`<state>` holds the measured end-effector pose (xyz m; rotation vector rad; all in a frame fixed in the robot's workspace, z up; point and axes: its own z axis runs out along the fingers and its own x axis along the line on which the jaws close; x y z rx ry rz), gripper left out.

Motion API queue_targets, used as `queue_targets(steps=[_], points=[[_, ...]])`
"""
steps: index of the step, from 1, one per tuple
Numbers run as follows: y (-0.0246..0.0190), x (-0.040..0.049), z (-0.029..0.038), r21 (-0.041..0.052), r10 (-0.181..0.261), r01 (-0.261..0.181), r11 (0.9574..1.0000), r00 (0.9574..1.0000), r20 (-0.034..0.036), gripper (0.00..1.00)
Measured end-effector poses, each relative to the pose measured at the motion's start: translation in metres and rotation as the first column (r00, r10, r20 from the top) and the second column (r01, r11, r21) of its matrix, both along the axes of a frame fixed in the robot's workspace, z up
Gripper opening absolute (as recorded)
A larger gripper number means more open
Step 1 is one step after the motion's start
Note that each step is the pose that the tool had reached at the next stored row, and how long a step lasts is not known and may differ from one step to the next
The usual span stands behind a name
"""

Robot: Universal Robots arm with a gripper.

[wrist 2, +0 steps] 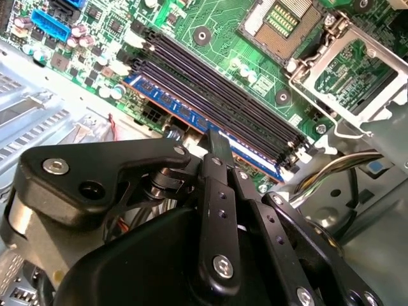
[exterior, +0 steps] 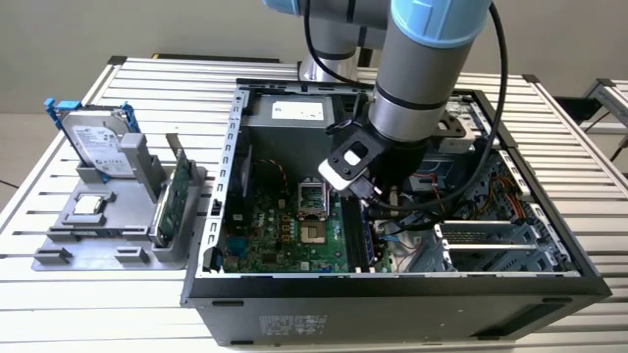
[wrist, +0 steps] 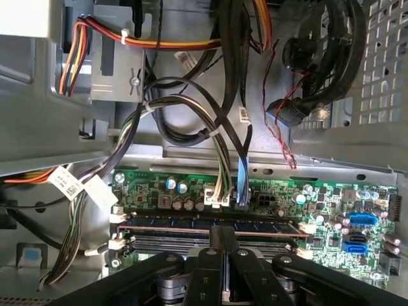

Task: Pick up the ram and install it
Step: 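Press down the ram until it locks into place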

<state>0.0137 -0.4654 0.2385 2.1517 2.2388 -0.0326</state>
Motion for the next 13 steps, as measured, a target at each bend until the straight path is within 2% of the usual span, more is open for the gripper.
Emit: queue_targets(steps=[13], points=[[0.0,0.0,-0.0118,0.0,0.0,0.0,1.0,1.0,0.0,0.0]])
